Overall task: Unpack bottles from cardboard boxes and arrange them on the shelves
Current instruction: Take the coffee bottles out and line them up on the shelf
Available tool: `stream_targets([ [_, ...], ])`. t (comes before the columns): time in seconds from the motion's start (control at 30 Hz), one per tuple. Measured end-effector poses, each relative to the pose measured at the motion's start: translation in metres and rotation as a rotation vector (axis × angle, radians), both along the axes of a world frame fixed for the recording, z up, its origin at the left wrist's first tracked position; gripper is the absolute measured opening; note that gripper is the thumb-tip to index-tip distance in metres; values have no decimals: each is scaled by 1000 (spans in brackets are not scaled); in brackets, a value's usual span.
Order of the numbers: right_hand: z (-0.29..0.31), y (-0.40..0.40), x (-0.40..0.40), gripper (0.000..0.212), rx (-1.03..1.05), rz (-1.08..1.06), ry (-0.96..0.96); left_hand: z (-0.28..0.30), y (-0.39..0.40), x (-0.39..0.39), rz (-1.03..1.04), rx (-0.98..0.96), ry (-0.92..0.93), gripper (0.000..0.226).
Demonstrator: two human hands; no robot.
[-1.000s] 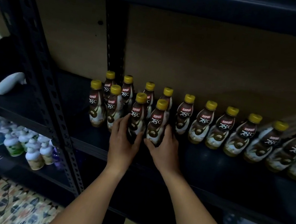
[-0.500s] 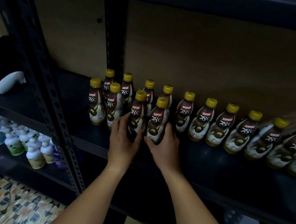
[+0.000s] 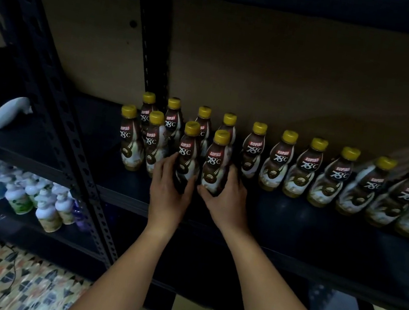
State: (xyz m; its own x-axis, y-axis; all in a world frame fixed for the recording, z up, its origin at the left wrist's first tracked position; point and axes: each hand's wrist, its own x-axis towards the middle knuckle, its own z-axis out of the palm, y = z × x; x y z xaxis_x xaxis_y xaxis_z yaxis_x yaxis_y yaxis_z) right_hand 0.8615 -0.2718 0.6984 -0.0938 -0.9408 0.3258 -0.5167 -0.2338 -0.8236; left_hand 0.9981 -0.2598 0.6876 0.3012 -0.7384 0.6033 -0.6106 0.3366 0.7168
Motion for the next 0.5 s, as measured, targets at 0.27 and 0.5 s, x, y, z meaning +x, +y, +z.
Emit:
stream_targets([
  [0.27, -8, 51, -16, 79, -147, -120, -28, 4, 35, -6, 0, -75, 171, 39],
  [0.5, -96, 125, -43, 39, -325, 8, 40, -77, 86, -38, -88, -38, 77, 15],
])
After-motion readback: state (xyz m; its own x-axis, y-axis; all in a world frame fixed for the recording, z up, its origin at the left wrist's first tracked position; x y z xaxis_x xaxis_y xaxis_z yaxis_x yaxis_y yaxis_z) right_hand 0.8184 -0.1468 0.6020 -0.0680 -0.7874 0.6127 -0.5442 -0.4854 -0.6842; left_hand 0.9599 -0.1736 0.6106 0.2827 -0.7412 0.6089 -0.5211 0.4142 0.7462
